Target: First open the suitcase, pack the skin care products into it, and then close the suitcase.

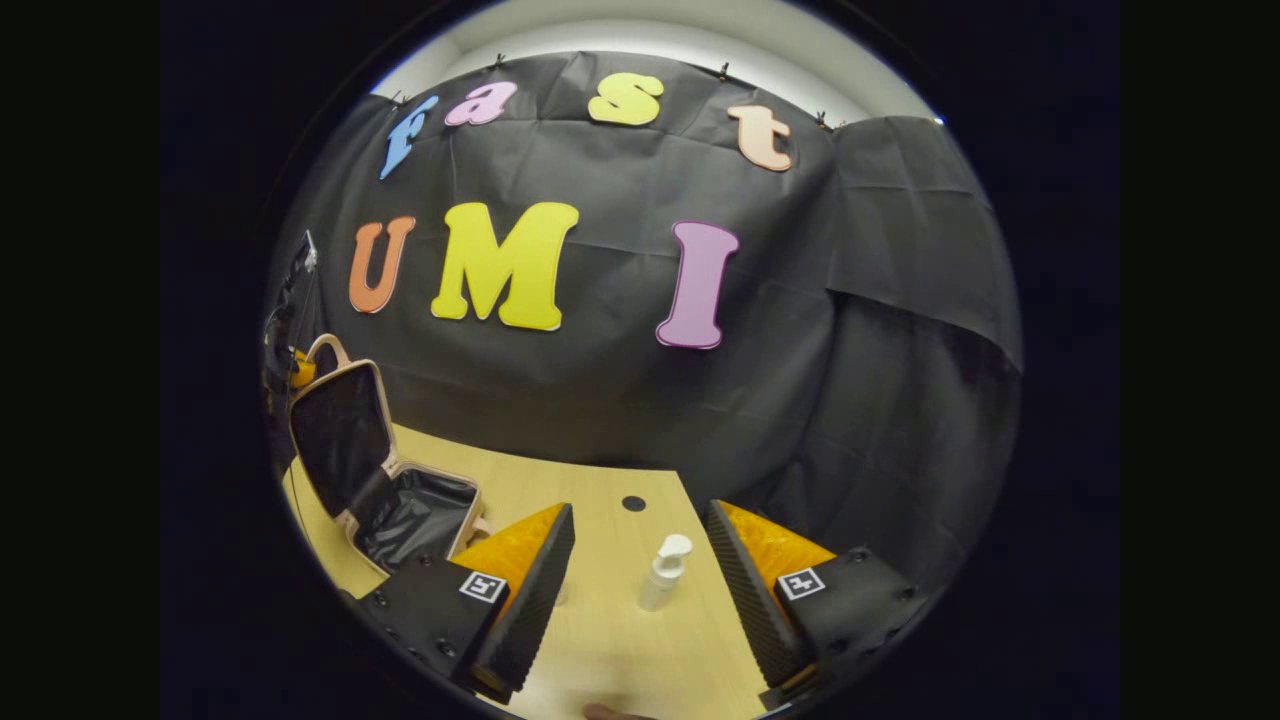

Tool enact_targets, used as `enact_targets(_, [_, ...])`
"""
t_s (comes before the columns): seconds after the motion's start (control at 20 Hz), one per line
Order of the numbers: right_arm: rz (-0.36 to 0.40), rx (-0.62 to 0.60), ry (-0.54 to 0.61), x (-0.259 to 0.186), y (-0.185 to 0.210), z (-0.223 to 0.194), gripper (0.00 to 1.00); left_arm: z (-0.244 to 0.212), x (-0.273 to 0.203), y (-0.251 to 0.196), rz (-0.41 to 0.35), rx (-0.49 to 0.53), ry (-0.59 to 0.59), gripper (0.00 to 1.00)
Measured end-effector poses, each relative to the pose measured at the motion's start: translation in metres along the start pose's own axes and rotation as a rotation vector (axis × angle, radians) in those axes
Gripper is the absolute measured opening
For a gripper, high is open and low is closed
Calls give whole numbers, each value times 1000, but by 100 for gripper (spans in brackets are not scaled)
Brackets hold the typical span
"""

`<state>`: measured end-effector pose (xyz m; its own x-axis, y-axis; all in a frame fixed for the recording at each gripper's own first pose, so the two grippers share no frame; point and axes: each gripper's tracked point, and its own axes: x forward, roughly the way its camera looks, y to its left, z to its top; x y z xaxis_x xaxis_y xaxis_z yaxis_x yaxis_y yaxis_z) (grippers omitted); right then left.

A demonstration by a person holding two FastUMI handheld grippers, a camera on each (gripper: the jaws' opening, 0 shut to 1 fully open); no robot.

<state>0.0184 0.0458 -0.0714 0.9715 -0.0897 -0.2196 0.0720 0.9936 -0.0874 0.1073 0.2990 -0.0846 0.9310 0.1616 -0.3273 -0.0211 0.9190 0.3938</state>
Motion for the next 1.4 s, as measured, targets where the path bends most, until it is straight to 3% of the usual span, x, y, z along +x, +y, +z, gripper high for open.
enact_targets(0.15, [-17,-9,-6,-7,8,-3,80,-43,20,33,29,56,57,3])
enact_targets(0.4, [-22,-1,71,-18,25,-28,79,-110,48,67,46,-48,124,3])
enact_targets(0.55, [-18,-16,116,-22,32,-44,80,-144,68,77,19,-88,132,3])
enact_targets(0.85, [-39,-18,212,-26,33,-73,80,-230,101,73,-71,-306,258,3])
enact_targets(1.1, [-40,-67,275,-35,29,-92,80,-258,118,64,-151,-405,282,4])
enact_targets(1.2, [-28,-81,286,-36,31,-93,79,-259,119,63,-129,-456,276,7])
enact_targets(1.4, [-2,-91,269,-32,33,-90,80,-261,100,79,-58,-509,265,34])
